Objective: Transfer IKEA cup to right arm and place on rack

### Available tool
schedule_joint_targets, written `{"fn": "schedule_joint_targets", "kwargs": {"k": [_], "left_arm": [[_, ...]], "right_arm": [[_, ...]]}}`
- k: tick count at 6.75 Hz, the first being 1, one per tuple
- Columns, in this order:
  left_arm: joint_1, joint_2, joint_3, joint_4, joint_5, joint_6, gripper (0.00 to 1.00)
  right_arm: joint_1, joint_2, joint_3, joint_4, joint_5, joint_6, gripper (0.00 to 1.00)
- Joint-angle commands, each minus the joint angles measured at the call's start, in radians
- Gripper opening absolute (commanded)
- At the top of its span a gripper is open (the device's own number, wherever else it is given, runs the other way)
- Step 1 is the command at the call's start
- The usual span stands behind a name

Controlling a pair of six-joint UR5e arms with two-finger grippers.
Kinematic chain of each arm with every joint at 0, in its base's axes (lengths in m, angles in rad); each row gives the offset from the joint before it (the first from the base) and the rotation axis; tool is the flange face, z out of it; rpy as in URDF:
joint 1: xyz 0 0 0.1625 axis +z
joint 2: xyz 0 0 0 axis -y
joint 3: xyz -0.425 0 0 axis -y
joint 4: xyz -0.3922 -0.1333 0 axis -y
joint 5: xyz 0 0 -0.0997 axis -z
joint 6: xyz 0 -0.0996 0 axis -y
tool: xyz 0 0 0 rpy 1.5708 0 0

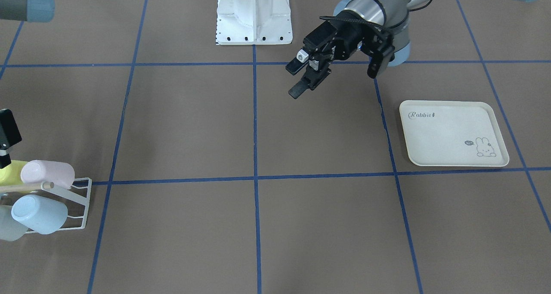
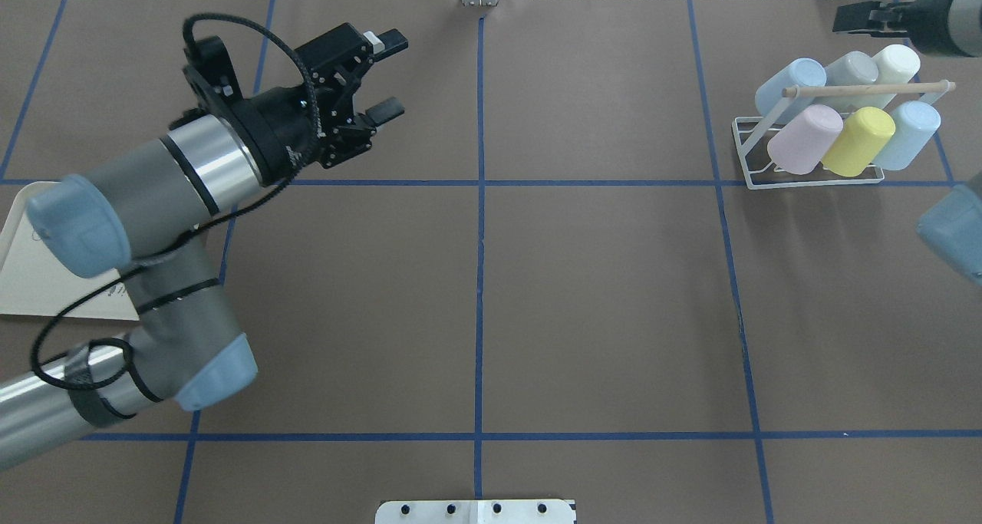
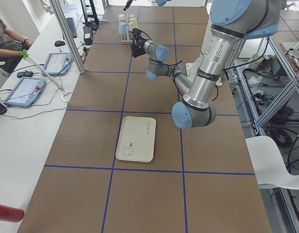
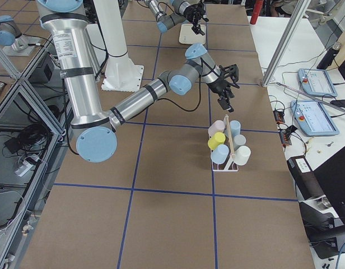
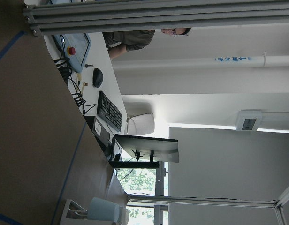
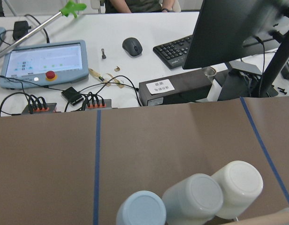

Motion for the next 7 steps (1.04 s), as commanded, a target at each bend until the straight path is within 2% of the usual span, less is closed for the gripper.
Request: {"fn": "schedule_joint_targets", "kwargs": {"k": [1,2,3,4,6,7], "left_arm": [[-0.113,0.095,-0.135,0.264,-0.099,0.345,1.00],[-0.167,0.112,-0.135,0.336,-0.130,0.485,1.00],[-0.222,0.147,-0.135,0.378,-0.153,0.644,1.00],[-0.263,0.208,-0.132,0.383,-0.156,0.792,1.00],[-0.393,0.305,-0.093,0.373,-0.240,1.121,1.00],[-0.420,0.347,-0.085,0.366,-0.238,1.146,1.00]], "right_arm": [[0.160,-0.064,0.004,-0.097,0.289,-0.253,1.00],[0.226,-0.049,0.005,-0.233,0.384,-0.372,1.00],[0.245,-0.043,0.004,-0.321,0.440,-0.441,1.00],[0.245,-0.052,0.004,-0.369,0.454,-0.446,1.00],[0.245,-0.058,-0.028,-0.376,0.454,-0.436,1.00],[0.244,-0.052,-0.033,-0.371,0.450,-0.442,1.00]]}}
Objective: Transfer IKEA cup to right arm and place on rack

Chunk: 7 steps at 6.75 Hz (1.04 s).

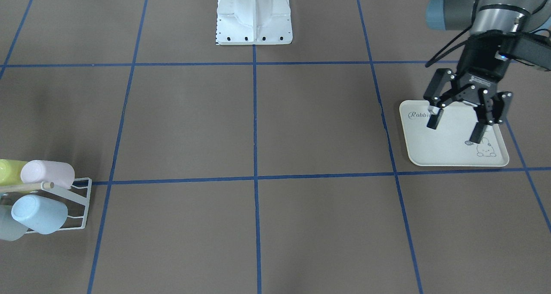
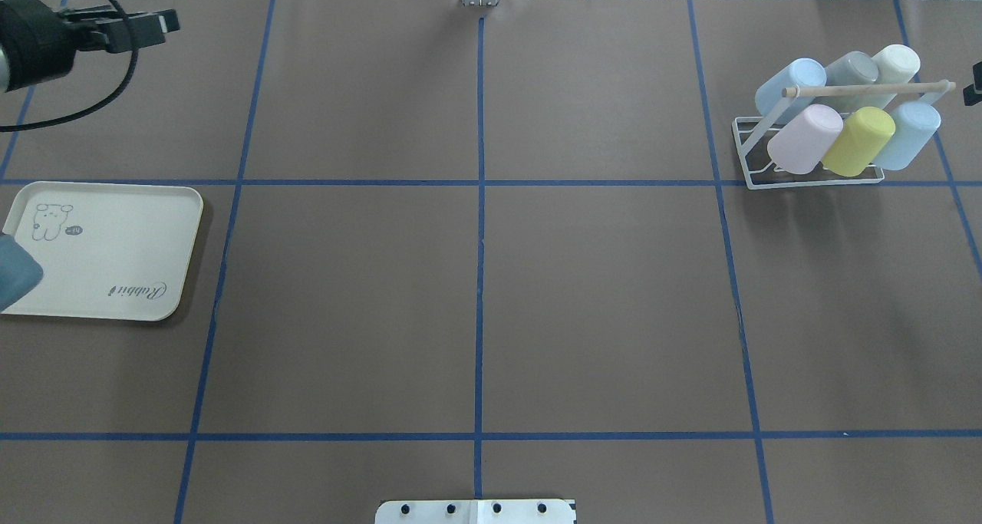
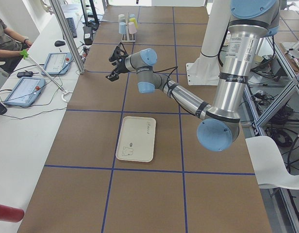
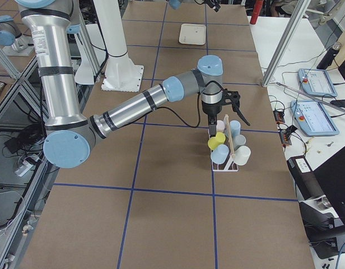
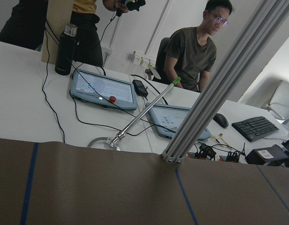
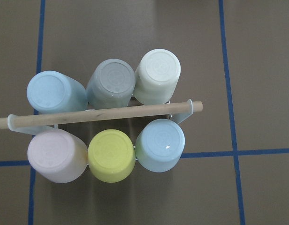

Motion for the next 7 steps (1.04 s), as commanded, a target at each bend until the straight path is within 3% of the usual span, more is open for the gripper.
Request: {"fn": "schedule_joint_targets", "kwargs": {"k": [1,2,4,7], "left_arm": [[-0.118,0.062,0.046,-0.006,-0.063,0.146,1.00],[-0.193,0.089,0.071,-0.016,-0.167,0.315,1.00],[-0.284,0.120,0.172,-0.016,-0.203,0.581,1.00],[-0.293,0.131,0.266,0.000,-0.214,0.581,1.00]], "right_arm": [[0.000,-0.008,-0.013,0.002,-0.003,0.000,1.00],[0.000,-0.014,-0.033,0.002,-0.003,-0.001,1.00],[0.000,-0.080,-0.032,0.002,-0.005,-0.006,1.00],[0.000,-0.084,-0.036,0.000,-0.002,-0.006,1.00]]}}
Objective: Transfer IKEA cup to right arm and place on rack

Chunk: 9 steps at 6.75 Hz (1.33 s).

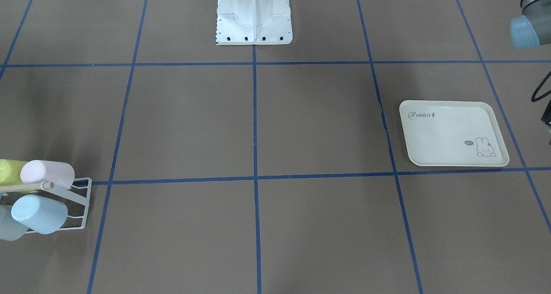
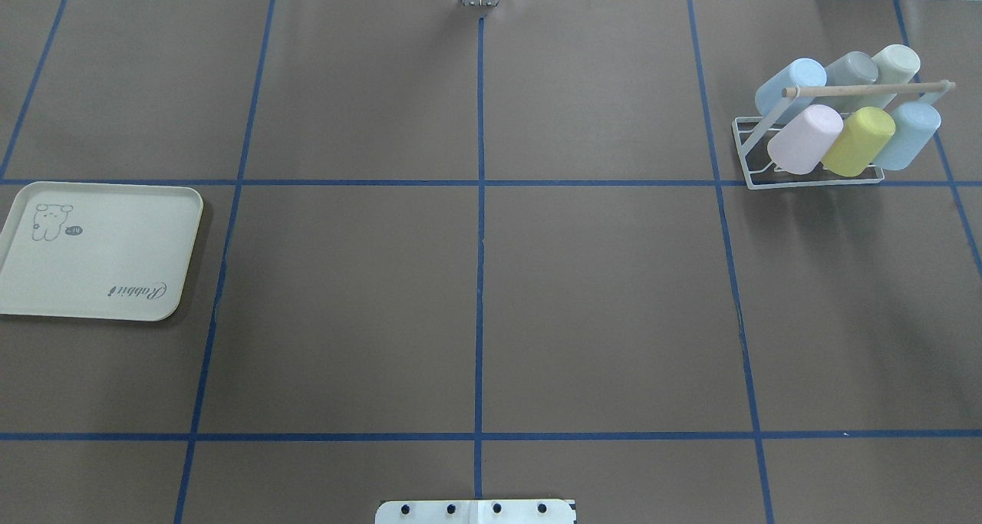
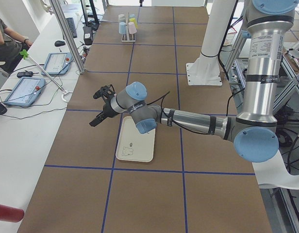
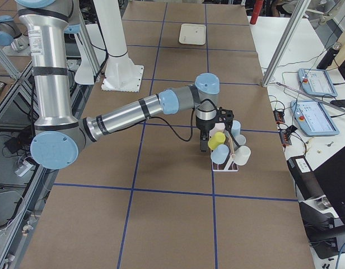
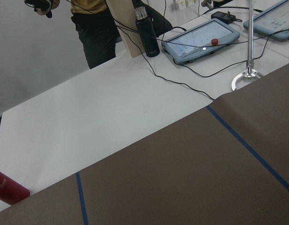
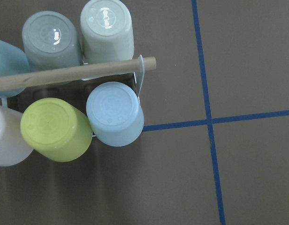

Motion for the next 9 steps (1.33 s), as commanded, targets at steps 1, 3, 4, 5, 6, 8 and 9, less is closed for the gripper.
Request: {"fn": "schedule_joint_targets", "kwargs": {"k": [1,3,4,5,6,8,9], "left_arm": [[-0.022,0.005,0.068,0.020,-0.005,0.004,1.00],[-0.127,0.022,0.077,0.301,-0.130,0.148,1.00],[-0.191,0.023,0.082,0.381,-0.175,0.375,1.00],[-0.242,0.022,0.084,0.485,-0.283,0.415,1.00],[-0.255,0.029,0.082,0.544,-0.365,0.417,1.00],[-0.266,0.017,0.068,0.693,-0.367,0.427,1.00],[-0.264,0.023,0.079,0.704,-0.368,0.429,1.00]], "right_arm": [[0.000,-0.014,0.003,0.000,0.001,-0.002,1.00],[0.000,-0.022,-0.009,0.000,0.003,-0.003,1.00],[0.002,-0.022,-0.017,-0.001,0.006,-0.002,1.00],[0.005,-0.019,-0.032,-0.001,0.009,-0.024,1.00],[0.035,-0.017,-0.063,-0.004,0.048,-0.131,1.00],[0.145,-0.005,-0.184,-0.007,0.168,-0.355,1.00],[0.152,-0.008,-0.199,-0.012,0.169,-0.382,1.00]]}}
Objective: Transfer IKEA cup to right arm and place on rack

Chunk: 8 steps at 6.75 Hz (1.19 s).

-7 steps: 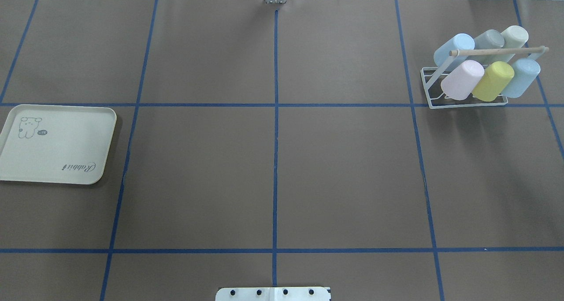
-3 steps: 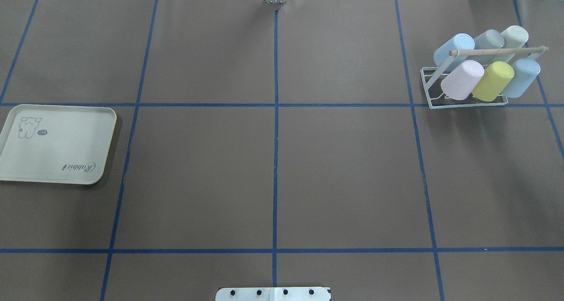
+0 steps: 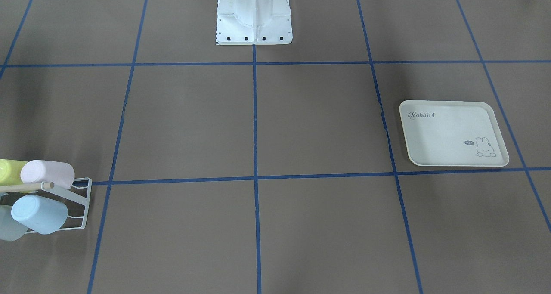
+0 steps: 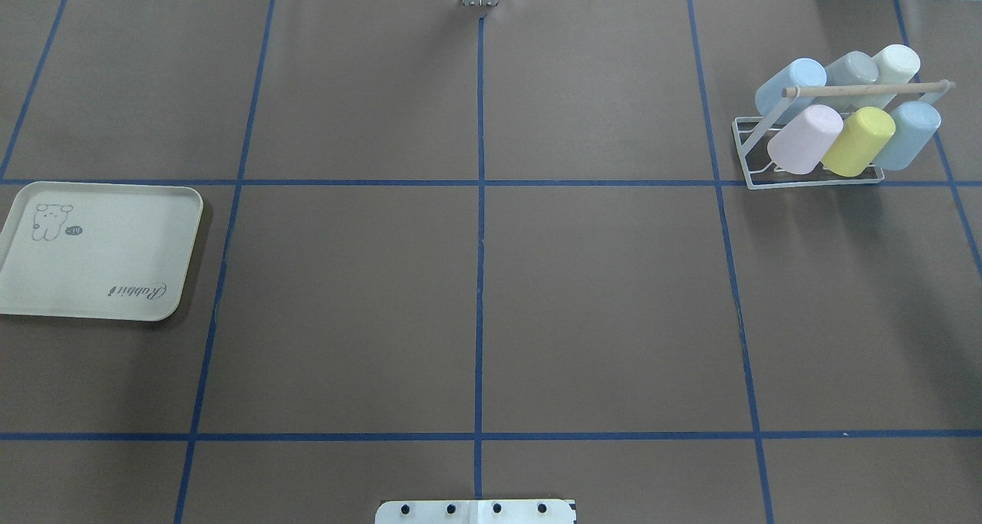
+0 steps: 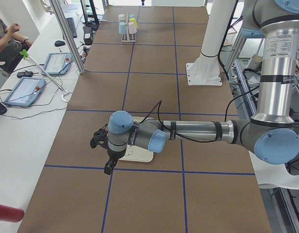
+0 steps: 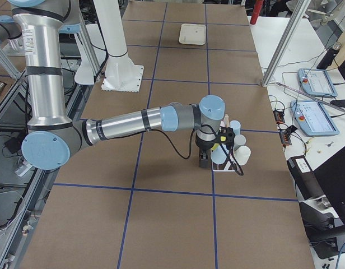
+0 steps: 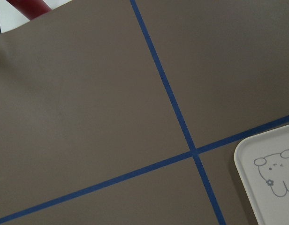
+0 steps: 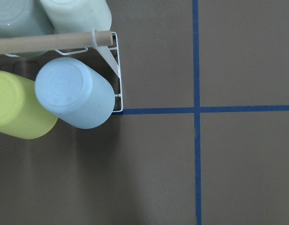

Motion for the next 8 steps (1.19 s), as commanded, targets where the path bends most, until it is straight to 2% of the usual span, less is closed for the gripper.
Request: {"fn": "schedule_joint_targets", "kwargs": {"k": [1,2,3,4,5,8], "left_arm": [[-0.003,0.011,0.002,0.073,-0.006,0.005,1.00],[-0.001,0.015,-0.013,0.161,-0.012,0.005,1.00],[-0.001,0.015,-0.033,0.203,-0.056,0.005,1.00],[-0.001,0.017,-0.031,0.205,-0.106,0.002,1.00],[-0.001,0.017,-0.031,0.203,-0.107,0.002,1.00],[-0.001,0.017,-0.032,0.203,-0.108,0.005,1.00]], "right_arm": [[0.027,-0.003,-0.053,-0.003,0.024,-0.074,1.00],[0.027,-0.008,-0.057,-0.006,0.035,-0.074,1.00],[0.035,-0.012,-0.085,-0.005,0.041,-0.077,1.00],[0.039,-0.034,-0.094,-0.002,0.043,-0.139,1.00],[0.050,-0.061,-0.106,0.004,0.037,-0.230,1.00],[0.075,-0.082,-0.103,0.007,0.026,-0.257,1.00]]}}
